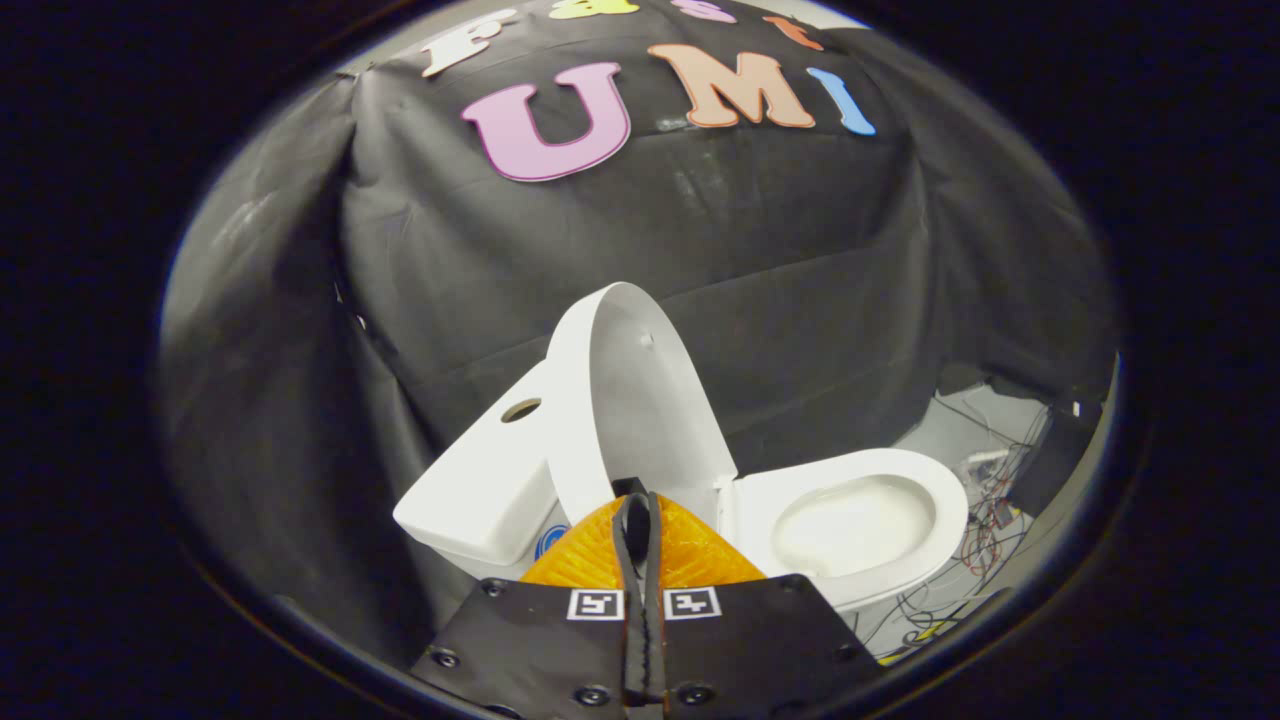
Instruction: Open the toilet lid.
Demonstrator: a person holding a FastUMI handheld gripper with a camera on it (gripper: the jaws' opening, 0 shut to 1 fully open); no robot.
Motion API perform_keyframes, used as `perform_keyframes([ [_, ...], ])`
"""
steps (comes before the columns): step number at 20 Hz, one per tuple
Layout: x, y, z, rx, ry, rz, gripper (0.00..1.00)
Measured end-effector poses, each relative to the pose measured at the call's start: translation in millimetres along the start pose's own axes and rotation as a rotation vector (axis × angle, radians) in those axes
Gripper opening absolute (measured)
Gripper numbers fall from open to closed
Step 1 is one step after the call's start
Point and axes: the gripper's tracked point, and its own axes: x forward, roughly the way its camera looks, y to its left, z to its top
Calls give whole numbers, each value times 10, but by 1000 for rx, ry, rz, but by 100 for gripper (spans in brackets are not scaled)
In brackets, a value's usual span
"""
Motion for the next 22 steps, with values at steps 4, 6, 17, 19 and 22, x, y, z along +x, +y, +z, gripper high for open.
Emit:
perform_keyframes([
  [4,34,151,-39,-106,-21,-37,2],
  [6,24,150,-27,-141,-29,-69,2],
  [17,46,561,53,-169,-110,-2,37],
  [19,33,649,30,-196,-103,34,69],
  [22,-35,635,49,-224,-107,57,100],
])
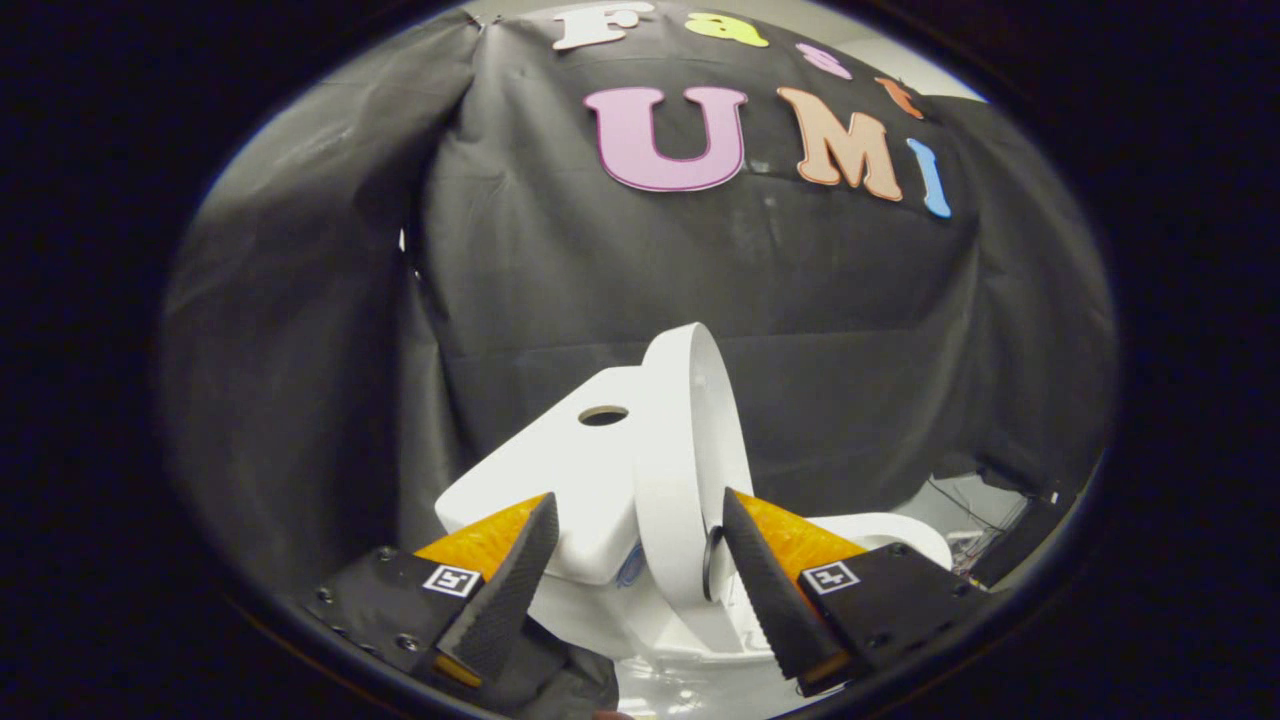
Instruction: Open the toilet lid.
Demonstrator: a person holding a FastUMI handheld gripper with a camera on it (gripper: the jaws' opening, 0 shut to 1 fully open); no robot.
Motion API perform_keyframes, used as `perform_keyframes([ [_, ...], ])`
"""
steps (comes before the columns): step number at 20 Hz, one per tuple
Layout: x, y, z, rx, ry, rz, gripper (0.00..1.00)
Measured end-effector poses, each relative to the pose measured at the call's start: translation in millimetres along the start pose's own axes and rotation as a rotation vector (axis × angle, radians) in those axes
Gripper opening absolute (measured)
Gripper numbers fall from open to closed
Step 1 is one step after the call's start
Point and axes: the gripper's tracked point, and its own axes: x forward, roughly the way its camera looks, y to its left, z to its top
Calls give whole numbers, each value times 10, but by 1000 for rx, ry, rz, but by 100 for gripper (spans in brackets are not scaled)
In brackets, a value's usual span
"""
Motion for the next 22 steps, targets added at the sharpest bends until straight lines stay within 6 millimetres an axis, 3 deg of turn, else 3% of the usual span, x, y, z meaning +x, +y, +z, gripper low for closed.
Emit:
perform_keyframes([
  [3,-78,5,-45,-5,12,59,100],
  [9,-303,-54,55,-12,-38,188,99],
  [14,-443,-492,219,-15,-76,155,99],
  [22,-672,-1042,249,-12,-73,165,99],
])
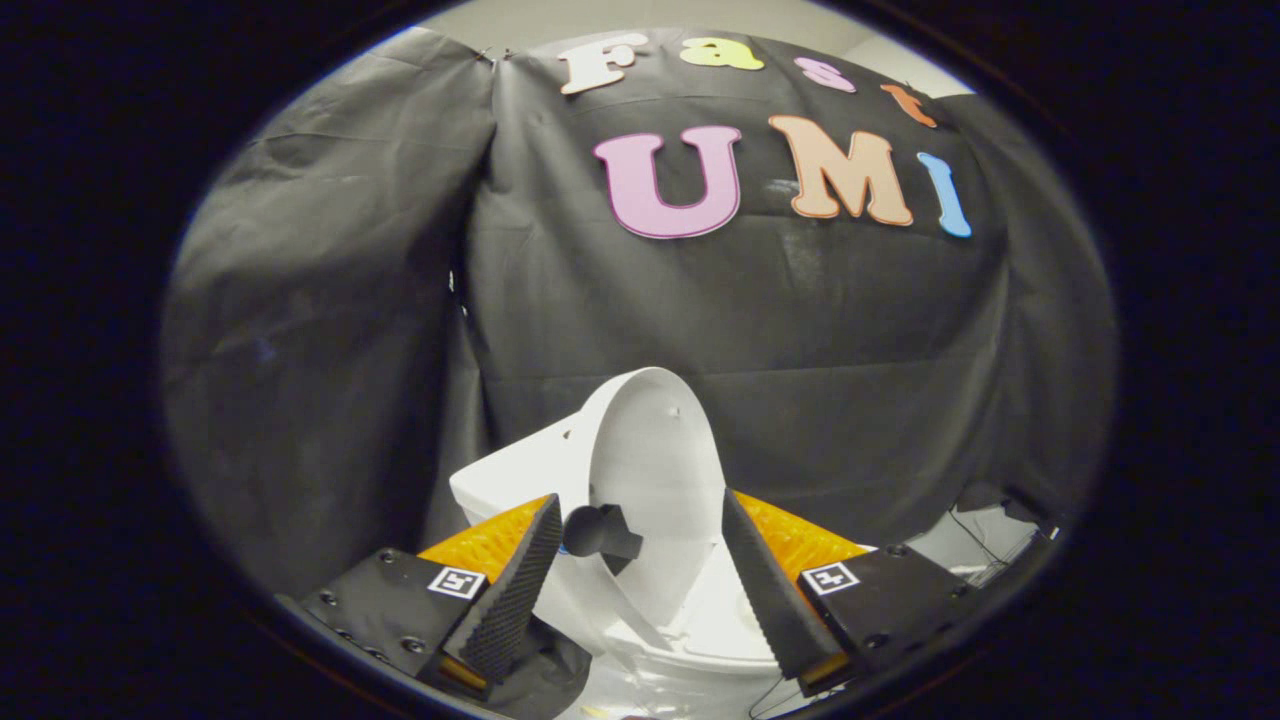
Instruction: Open the toilet lid.
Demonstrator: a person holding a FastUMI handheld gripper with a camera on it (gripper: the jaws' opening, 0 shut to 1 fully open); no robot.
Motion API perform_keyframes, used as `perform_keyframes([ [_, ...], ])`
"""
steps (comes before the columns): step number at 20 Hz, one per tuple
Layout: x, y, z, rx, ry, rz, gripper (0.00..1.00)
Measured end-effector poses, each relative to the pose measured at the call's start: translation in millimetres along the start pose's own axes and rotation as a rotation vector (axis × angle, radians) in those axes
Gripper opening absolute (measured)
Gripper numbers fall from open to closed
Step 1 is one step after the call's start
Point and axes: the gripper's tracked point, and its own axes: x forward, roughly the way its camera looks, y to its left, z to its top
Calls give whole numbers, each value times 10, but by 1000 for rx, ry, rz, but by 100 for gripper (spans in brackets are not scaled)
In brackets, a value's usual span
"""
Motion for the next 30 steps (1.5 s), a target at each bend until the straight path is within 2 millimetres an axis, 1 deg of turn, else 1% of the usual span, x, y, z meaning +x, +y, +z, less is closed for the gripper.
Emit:
perform_keyframes([
  [2,-82,-171,-27,-30,21,-16,99],
  [3,-135,-289,-60,-72,38,-31,99],
  [4,-193,-452,-77,-120,55,-52,99],
  [5,-241,-656,-100,-154,72,-83,100],
  [7,-333,-978,-122,-160,79,-115,100],
  [9,-422,-1207,-94,-149,70,-132,100],
  [11,-530,-1403,1,-143,34,-135,100],
  [16,-707,-1800,116,-100,-47,-86,100],
  [18,-783,-1958,82,-83,-64,-59,100],
  [20,-847,-2123,17,-76,-78,-53,100],
  [23,-866,-2313,-163,-60,-75,-61,99],
  [25,-845,-2321,-314,-40,-72,-45,98],
  [27,-772,-2365,-471,-68,-20,-40,98],
  [28,-743,-2377,-472,-84,4,-29,98],
  [30,-716,-2475,-437,-88,-21,-37,98],
])
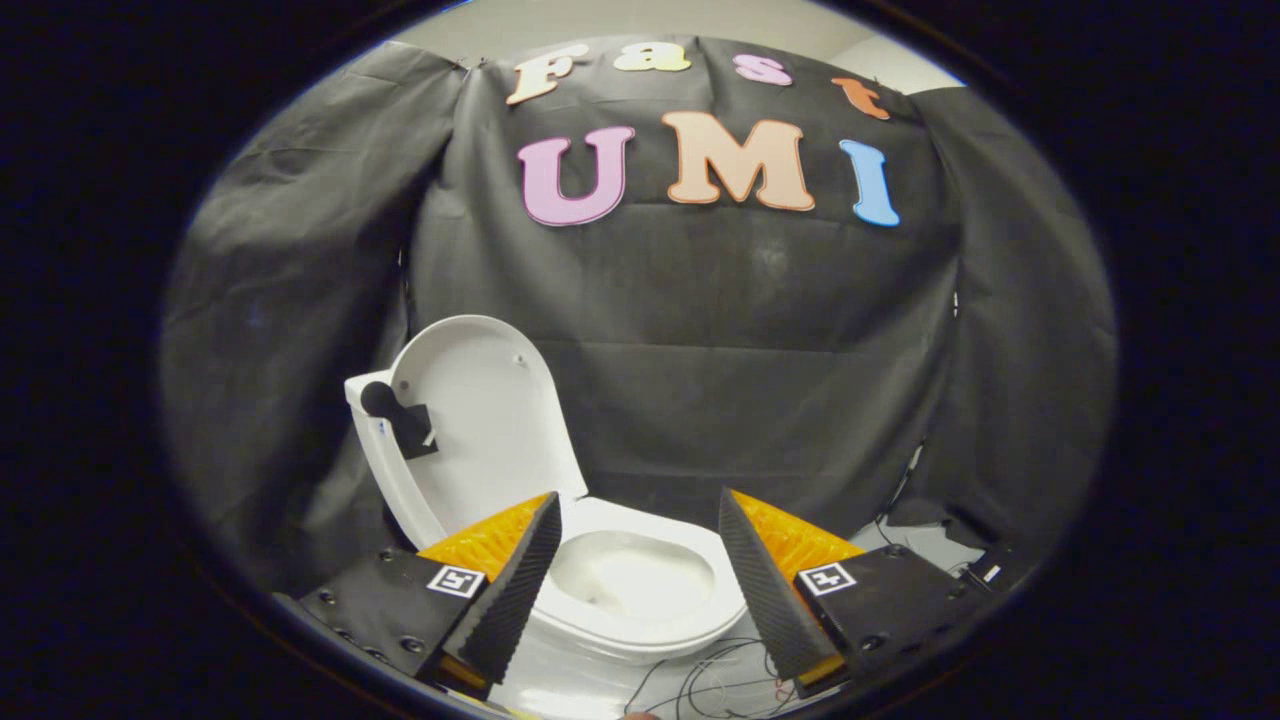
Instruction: Open the toilet lid.
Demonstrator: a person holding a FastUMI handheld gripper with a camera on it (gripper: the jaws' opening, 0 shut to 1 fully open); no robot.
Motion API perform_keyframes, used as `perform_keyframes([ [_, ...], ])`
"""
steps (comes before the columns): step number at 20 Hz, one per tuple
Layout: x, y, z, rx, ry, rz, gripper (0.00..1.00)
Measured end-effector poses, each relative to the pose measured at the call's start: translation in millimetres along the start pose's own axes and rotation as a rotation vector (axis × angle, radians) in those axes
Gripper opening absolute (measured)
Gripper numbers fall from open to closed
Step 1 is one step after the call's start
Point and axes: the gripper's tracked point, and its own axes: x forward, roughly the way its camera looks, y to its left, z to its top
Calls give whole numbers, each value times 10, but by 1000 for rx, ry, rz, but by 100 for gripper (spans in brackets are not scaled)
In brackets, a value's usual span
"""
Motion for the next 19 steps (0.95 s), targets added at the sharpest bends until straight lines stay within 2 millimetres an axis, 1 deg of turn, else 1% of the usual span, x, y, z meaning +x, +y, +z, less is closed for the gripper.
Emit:
perform_keyframes([
  [2,47,-49,34,28,-7,3,98],
  [3,71,-88,15,34,-6,-8,98],
  [5,76,-169,24,37,-3,-33,98],
  [6,71,-168,33,49,-9,-33,98],
  [9,83,-100,108,74,-39,-31,98],
  [11,111,-15,122,82,-45,-17,98],
  [16,172,109,11,85,-6,1,98],
  [19,187,115,-33,89,5,1,98],
])
